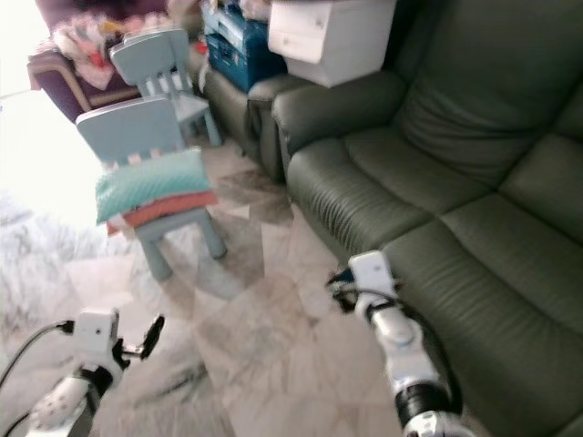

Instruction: Move the pillow to the sofa

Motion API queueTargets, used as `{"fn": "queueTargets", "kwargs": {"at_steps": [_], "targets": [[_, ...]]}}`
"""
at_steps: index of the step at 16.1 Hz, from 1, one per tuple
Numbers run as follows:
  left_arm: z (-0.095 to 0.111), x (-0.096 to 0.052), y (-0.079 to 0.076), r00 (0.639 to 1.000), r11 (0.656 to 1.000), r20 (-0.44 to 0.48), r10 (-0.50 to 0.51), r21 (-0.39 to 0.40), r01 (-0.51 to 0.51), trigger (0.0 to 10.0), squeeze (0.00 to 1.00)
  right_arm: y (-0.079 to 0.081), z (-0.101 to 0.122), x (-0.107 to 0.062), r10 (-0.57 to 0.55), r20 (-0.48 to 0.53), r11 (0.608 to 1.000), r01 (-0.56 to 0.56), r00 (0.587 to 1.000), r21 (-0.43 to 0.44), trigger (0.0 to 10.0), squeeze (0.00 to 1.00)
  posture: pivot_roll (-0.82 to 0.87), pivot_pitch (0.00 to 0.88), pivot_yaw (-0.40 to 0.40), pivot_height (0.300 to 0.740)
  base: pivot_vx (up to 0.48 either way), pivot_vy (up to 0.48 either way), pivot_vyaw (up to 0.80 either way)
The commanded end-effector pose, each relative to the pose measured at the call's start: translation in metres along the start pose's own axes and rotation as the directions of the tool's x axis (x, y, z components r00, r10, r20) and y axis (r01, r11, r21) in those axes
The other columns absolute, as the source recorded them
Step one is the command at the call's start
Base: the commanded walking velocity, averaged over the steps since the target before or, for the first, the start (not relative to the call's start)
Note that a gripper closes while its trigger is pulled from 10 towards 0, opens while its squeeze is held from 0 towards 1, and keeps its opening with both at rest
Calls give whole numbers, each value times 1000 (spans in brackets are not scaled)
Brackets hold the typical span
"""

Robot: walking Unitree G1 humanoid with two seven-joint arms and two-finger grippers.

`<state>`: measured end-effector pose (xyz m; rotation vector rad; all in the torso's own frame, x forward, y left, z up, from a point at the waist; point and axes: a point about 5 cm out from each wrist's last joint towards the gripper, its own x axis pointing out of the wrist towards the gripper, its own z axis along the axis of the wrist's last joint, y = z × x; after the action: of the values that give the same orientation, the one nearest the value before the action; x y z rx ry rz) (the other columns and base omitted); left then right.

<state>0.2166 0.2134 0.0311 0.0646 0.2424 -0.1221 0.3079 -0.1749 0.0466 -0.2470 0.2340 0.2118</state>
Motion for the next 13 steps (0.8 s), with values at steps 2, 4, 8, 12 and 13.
{"fn": "queueTargets", "kwargs": {"at_steps": [2,4,8,12,13], "targets": [[15,-24,3,994,998,100,40,34,-44,10000,0,-9,27,-15,-39,144,999,39,989,4,10000,0,-118,0,68,740,0,0,0],[10,-39,14,982,986,80,168,-34,-166,10000,0,-14,22,-27,-89,130,996,86,987,32,10000,0,-121,0,53,740,0,0,0],[10,-49,26,944,945,88,319,-103,-310,10000,0,-13,-1,-50,-110,64,994,111,992,-2,10000,0,-153,0,66,740,0,0,0],[39,-18,28,941,959,189,282,-67,-274,10000,0,-26,16,-25,-95,102,995,99,990,-29,10000,0,-164,0,23,740,0,0,0],[44,-17,30,933,955,205,296,-80,-286,10000,0,-30,22,-22,-106,116,993,110,988,-31,10000,0,-172,0,17,740,0,0,0]]}}
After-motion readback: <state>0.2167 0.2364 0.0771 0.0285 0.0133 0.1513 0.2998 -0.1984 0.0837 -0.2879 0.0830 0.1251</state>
